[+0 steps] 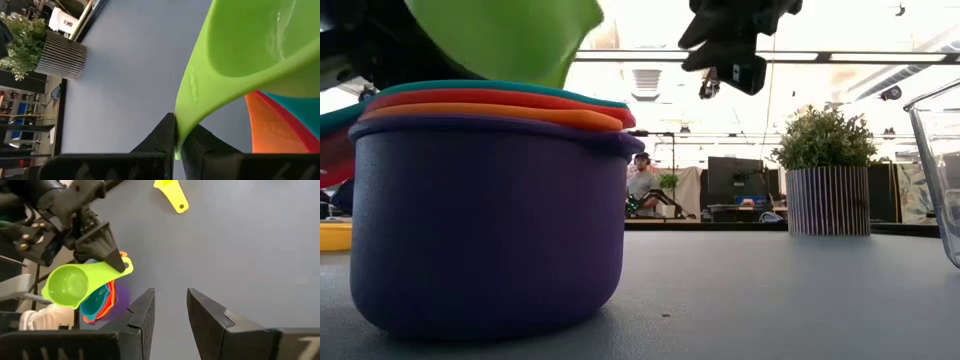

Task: Nest measuring cups in basket
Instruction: Stack the light green measuring cup on top of the light blue measuring cup

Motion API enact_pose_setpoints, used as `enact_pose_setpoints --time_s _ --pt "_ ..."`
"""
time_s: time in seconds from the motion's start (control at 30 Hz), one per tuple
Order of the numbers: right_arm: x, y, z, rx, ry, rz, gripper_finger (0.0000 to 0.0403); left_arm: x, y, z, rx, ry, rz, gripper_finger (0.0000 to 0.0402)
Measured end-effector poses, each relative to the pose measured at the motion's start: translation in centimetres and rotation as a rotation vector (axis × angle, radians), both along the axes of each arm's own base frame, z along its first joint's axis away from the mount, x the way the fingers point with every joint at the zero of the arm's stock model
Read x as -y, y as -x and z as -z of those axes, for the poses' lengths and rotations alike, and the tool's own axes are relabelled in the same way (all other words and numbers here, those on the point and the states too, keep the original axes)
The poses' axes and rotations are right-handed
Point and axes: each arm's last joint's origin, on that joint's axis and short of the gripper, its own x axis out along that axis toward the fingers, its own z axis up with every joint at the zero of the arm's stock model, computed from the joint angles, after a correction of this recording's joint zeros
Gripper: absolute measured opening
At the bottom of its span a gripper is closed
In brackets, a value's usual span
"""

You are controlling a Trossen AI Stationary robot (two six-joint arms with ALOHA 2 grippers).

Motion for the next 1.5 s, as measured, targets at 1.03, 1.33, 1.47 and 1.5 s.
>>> enact_pose_setpoints --time_s 1.03,1.33,1.47,1.5 --pt "-0.2 -0.7 1.0 -0.036 -0.014 -0.018 0.0112 0.4 -0.3 -0.1 -0.064 -0.046 0.009 0.0187" --pt "-0.2 -0.7 1.0 -0.035 -0.014 -0.018 0.0113 -0.4 1.3 -4.0 -0.125 0.02 -0.051 0.0194" --pt "-0.2 -0.7 1.0 -0.035 -0.014 -0.018 0.0114 -1.4 2.2 -5.5 -0.17 0.149 -0.01 0.0181" --pt "-0.2 -0.7 1.0 -0.035 -0.014 -0.018 0.0114 -1.8 2.5 -5.8 -0.175 0.182 -0.001 0.0178"
